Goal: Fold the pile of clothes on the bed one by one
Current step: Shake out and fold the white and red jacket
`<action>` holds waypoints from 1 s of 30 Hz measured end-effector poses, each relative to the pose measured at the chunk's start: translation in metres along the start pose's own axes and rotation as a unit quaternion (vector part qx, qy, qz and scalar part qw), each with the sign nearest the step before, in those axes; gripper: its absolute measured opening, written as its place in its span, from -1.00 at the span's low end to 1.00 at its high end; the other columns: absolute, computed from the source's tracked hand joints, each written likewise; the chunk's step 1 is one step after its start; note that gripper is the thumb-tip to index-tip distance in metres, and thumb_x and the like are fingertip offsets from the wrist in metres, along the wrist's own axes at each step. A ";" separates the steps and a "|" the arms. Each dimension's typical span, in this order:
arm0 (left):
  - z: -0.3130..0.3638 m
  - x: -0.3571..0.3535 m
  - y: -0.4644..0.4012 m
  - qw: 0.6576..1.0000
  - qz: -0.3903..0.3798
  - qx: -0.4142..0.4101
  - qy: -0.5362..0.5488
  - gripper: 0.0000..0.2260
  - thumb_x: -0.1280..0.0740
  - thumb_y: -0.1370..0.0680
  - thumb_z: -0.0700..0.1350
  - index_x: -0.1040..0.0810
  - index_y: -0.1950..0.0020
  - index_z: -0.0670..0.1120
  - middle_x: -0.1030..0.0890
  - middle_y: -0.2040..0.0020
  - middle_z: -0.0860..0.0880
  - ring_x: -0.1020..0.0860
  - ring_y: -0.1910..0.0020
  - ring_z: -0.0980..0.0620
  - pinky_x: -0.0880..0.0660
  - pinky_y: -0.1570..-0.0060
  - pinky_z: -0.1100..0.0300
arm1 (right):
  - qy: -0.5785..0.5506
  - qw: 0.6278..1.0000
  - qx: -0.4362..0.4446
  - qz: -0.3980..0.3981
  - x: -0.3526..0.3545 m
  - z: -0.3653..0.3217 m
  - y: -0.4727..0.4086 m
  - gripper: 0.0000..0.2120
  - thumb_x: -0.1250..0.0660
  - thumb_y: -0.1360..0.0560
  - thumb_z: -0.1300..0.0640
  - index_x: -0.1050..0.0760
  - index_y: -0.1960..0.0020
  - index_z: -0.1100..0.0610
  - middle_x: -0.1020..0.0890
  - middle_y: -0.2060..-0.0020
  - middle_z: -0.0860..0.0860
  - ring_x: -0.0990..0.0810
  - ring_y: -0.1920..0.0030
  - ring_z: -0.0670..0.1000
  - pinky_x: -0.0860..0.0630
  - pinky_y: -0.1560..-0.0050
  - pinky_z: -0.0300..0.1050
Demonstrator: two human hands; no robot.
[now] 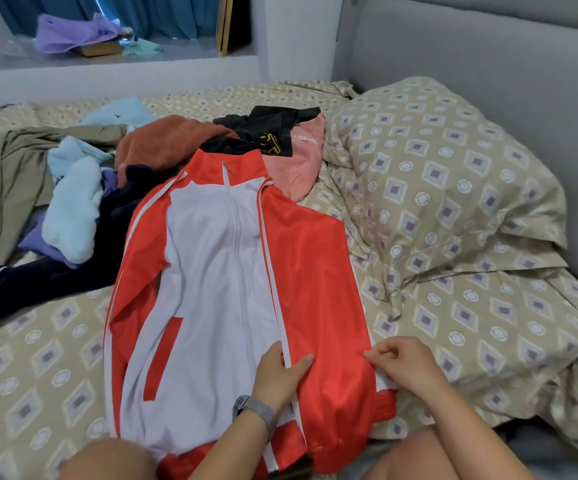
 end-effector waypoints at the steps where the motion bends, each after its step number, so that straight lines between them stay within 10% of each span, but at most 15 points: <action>1: -0.004 -0.001 0.004 1.000 -0.007 0.009 0.011 -0.76 -0.47 -0.47 -0.14 -0.56 -0.11 -0.08 -0.68 -0.04 -0.04 -0.65 -0.02 0.02 -0.58 -0.10 0.03 | 0.008 1.000 -0.001 0.018 0.006 0.002 0.001 -0.80 -0.47 -0.45 0.08 -0.58 0.34 0.01 -0.58 0.43 -0.15 -0.53 0.31 -0.17 -0.32 0.33 -0.47; 9: 0.010 0.015 0.029 0.999 -0.044 0.003 -0.023 -0.81 -0.37 -0.53 -0.25 -0.50 -0.13 -0.11 -0.65 0.06 -0.02 -0.65 0.05 0.06 -0.61 0.04 0.20 | 0.043 0.996 0.032 0.073 0.005 -0.005 0.011 -0.82 -0.32 -0.57 0.12 -0.46 0.21 0.10 -0.57 0.32 -0.01 -0.53 0.25 -0.03 -0.39 0.26 -0.30; 13: 0.016 0.072 0.027 0.999 -0.006 -0.004 -0.039 -0.68 -0.40 -0.51 -0.20 -0.47 -0.24 -0.11 -0.59 -0.08 -0.06 -0.61 -0.03 0.03 -0.62 0.04 0.14 | -0.137 0.971 0.141 0.133 0.007 -0.044 0.032 -0.98 -0.31 -0.58 0.13 -0.51 0.03 0.03 -0.61 0.14 -0.08 -0.58 0.09 -0.09 -0.45 0.07 -0.23; 20: 0.025 0.266 0.041 0.912 0.319 -0.024 -0.257 -0.57 -0.42 -0.44 -0.04 -0.49 -0.25 -0.18 -0.58 -0.16 -0.16 -0.57 -0.08 -0.15 -0.53 -0.07 0.04 | -0.153 0.959 0.198 -0.134 -0.117 -0.140 0.053 -0.78 -0.28 -0.58 0.24 -0.53 -0.05 -0.08 -0.66 0.03 -0.09 -0.62 0.01 -0.02 -0.56 -0.08 -0.09; 24: -0.011 0.279 0.044 0.906 0.200 0.125 -0.351 -0.65 -0.43 -0.44 0.14 -0.46 0.06 -0.11 -0.60 0.05 -0.09 -0.60 0.04 -0.13 -0.57 0.04 0.10 | -0.108 0.952 0.190 -0.215 -0.173 -0.194 0.060 -0.79 -0.30 -0.56 0.16 -0.49 -0.10 -0.14 -0.60 -0.12 -0.14 -0.62 -0.05 -0.07 -0.55 -0.13 -0.16; 30: 0.002 0.285 0.044 0.962 0.246 -0.005 -0.115 -0.93 -0.38 -0.47 -0.14 -0.60 0.22 -0.03 -0.62 0.33 0.04 -0.58 0.25 -0.09 -0.53 0.18 0.10 | -0.085 0.954 0.153 -0.245 -0.217 -0.237 0.063 -0.77 -0.28 -0.54 0.15 -0.48 -0.18 -0.02 -0.59 -0.13 -0.09 -0.59 -0.12 -0.09 -0.53 -0.19 -0.16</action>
Point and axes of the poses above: each hand's wrist, its own y-axis away from the middle knuckle, its own x-axis out of the back of the hand, z = x × y, the point moved 8 cm from there along -y, towards the middle knuckle
